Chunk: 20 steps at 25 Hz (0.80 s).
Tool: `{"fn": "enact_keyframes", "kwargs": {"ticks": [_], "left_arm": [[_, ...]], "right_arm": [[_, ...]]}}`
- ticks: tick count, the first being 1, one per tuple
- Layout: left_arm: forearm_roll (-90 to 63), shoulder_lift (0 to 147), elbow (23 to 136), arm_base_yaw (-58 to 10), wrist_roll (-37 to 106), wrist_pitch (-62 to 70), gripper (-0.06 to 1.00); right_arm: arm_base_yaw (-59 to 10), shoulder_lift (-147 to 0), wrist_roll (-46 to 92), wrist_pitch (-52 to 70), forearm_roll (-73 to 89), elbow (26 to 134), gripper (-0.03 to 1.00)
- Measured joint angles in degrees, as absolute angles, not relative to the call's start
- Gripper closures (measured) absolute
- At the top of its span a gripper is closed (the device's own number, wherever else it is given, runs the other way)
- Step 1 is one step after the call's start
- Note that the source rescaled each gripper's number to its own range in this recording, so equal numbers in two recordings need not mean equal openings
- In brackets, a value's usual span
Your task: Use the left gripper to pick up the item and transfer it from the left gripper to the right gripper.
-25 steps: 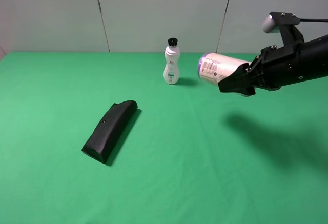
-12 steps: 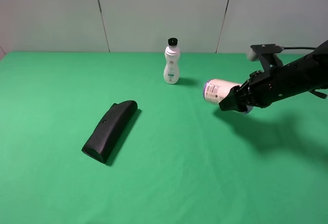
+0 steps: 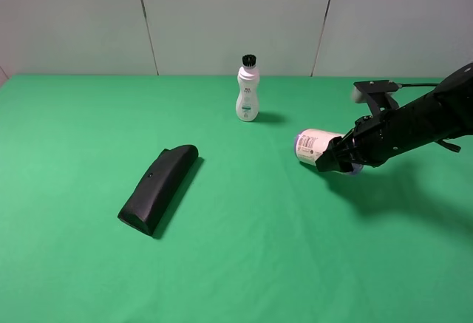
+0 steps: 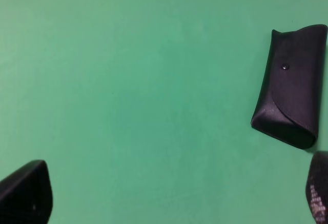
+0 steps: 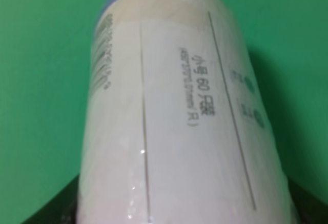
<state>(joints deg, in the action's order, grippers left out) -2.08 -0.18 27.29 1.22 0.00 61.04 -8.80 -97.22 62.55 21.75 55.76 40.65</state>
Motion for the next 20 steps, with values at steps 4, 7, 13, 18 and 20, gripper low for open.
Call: {"fn": "enact_keyframes", "kwargs": {"ticks": [4, 7, 13, 18, 20], "left_arm": [[-2.1, -0.2, 27.3, 1.2, 0.0, 61.0, -0.06], [-2.1, -0.2, 27.3, 1.2, 0.0, 61.0, -0.06], [-2.1, -0.2, 27.3, 1.2, 0.0, 61.0, -0.06], [-2.1, -0.2, 27.3, 1.2, 0.0, 61.0, -0.06], [-2.1, -0.2, 27.3, 1.2, 0.0, 61.0, -0.06]], "right_arm": [[-8.8, -97.2, 61.7, 22.7, 55.4, 40.7, 0.97], [-8.8, -97.2, 59.0, 23.1, 55.1, 40.7, 0.27], [-8.8, -97.2, 57.4, 23.0, 52.7, 40.7, -0.01], [-8.8, -97.2, 57.2, 23.0, 52.7, 40.7, -0.03], [-8.8, -97.2, 56.8, 23.0, 52.7, 40.7, -0.03]]}}
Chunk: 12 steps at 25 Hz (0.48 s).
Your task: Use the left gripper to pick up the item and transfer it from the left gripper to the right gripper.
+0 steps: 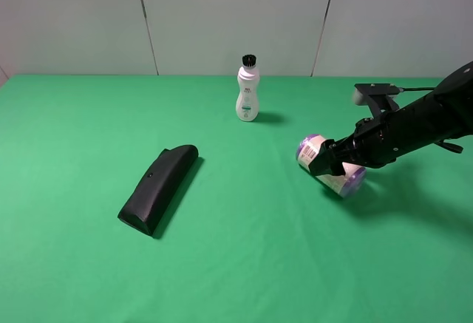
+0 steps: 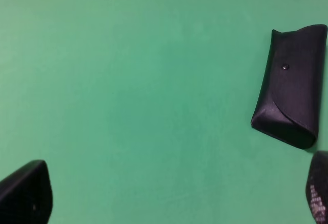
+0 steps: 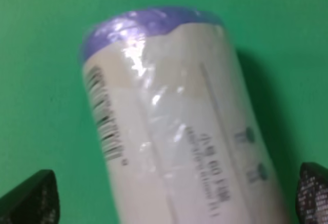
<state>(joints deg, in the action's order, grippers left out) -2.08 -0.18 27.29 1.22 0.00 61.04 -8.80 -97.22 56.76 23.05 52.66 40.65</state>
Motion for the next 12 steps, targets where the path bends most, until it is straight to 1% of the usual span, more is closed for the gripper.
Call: {"fn": "enact_keyframes", "kwargs": {"ticks": [5, 12], "left_arm": [[-2.1, -0.2, 27.3, 1.2, 0.0, 61.0, -0.06], [-2.1, -0.2, 27.3, 1.2, 0.0, 61.0, -0.06]], "right_arm": [[-8.8, -94.5, 56.0, 22.8, 50.7, 40.7, -0.03], [-8.8, -80.4, 46.2, 22.2, 41.4, 40.8, -0.03]]}}
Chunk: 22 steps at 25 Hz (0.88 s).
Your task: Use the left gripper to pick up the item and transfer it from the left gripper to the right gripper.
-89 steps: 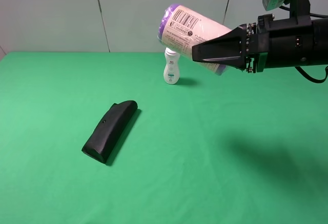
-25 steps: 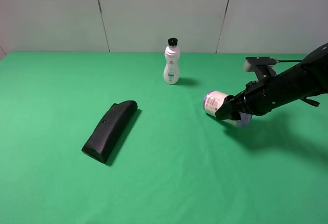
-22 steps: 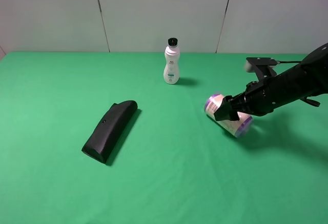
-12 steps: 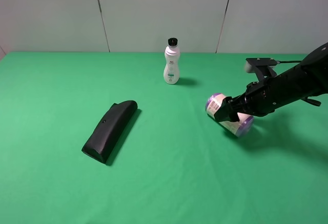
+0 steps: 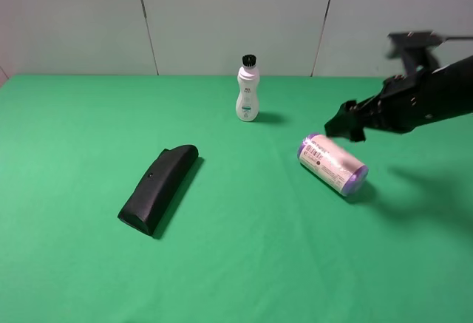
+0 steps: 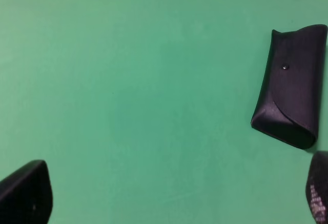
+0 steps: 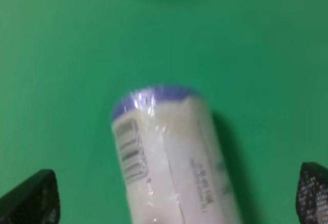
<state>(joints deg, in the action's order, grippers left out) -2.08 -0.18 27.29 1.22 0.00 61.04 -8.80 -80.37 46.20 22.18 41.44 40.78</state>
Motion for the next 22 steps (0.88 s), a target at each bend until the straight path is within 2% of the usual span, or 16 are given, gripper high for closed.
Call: {"fn": "enact_keyframes", "kwargs": {"ticks": [6, 11, 22], "left_arm": [[-2.1, -0.2, 27.3, 1.2, 0.0, 61.0, -0.06], [-2.1, -0.2, 27.3, 1.2, 0.0, 61.0, -0.06], [-2.1, -0.2, 27.3, 1.2, 0.0, 61.0, -0.06]], "right_arm": [[-8.8, -66.3, 33.4, 26.8, 28.4, 40.8, -0.03], [-8.8, -54.5, 22.5, 36.1, 17.3, 40.8, -0.03], [-8.8, -29.6, 9.2, 56.2, 10.8, 40.7, -0.03]]}}
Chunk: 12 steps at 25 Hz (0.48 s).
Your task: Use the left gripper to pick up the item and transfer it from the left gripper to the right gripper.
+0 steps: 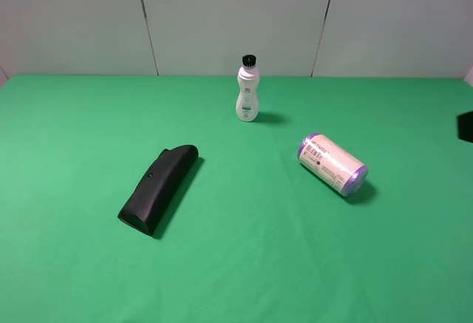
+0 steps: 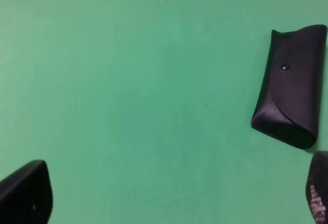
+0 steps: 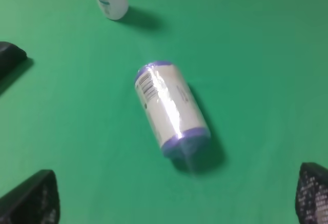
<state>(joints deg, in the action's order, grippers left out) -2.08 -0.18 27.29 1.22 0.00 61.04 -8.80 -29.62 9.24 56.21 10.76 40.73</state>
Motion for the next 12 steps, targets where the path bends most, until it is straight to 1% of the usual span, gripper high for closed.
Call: {"fn": "enact_keyframes", "kwargs": {"ticks": [7, 12], "left_arm": [[-2.1, -0.2, 27.3, 1.2, 0.0, 61.0, -0.06], [-2.1, -0.2, 27.3, 1.2, 0.0, 61.0, -0.06]], "right_arm": [[-8.8, -16.1, 5.8, 60.0, 6.6, 40.5, -0.03], [-8.8, -9.6, 3.6, 61.0, 5.9, 35.8, -0.03]]}}
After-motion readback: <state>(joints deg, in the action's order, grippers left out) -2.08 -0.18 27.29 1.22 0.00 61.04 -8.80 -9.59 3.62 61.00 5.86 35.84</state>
